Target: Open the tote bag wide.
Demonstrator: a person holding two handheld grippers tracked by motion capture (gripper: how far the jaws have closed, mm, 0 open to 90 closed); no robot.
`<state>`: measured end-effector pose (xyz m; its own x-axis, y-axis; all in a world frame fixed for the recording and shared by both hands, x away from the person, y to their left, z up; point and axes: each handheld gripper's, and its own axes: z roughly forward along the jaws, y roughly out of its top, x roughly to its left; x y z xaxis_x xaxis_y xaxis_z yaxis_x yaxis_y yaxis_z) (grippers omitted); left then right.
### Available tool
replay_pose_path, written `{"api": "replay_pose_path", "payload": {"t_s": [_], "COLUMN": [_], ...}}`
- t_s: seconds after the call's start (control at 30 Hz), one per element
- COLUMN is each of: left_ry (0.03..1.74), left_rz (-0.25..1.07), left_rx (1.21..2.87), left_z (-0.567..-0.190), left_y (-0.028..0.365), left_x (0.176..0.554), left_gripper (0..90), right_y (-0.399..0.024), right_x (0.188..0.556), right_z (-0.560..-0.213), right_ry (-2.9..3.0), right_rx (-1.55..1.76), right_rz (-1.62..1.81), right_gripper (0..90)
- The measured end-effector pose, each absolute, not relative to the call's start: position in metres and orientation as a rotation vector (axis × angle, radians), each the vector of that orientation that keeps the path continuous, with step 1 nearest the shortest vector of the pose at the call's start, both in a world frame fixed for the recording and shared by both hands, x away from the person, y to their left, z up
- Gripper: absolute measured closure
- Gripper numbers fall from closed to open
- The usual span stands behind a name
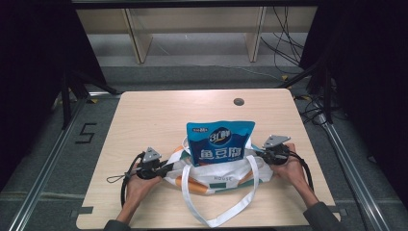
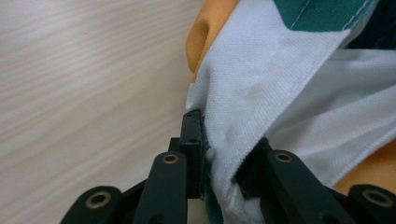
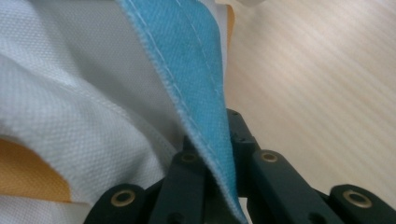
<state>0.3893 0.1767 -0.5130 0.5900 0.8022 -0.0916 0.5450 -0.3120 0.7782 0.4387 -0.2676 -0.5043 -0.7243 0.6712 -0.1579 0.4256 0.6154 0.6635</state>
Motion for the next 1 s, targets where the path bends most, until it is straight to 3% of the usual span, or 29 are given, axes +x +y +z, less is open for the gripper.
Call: {"api": "replay_pose_path", "payload": {"t_s": [0.27,0.4,0.43,0.53,0.7,0.8,1.0], "left_ry": [1.082,1.088,1.089,1.096,1.032,1.014,0.947], "left_rz": [0.431,0.397,0.408,0.438,0.459,0.478,0.470], "left_rx": [1.997,1.996,2.015,2.021,2.023,2.006,2.010], "left_z": [-0.512,-0.505,-0.502,-0.486,-0.465,-0.457,-0.448], "left_y": [0.178,0.180,0.181,0.183,0.178,0.171,0.153], "left_x": [0.392,0.392,0.391,0.390,0.384,0.381,0.384], "left_gripper": [73.2,64.3,58.3,46.1,37.2,36.5,34.8], "right_y": [-0.258,-0.263,-0.267,-0.279,-0.286,-0.277,-0.253], "right_x": [0.458,0.456,0.455,0.450,0.436,0.415,0.398], "right_z": [-0.504,-0.495,-0.488,-0.467,-0.435,-0.412,-0.404], "right_ry": [2.415,2.360,2.333,2.299,2.268,2.298,2.408], "right_rx": [0.878,1.006,1.049,1.081,1.074,0.996,0.785], "right_rz": [0.846,0.860,0.868,0.960,1.072,1.204,1.289], "right_gripper": [81.9,61.4,55.6,49.9,47.4,46.9,43.4]}}
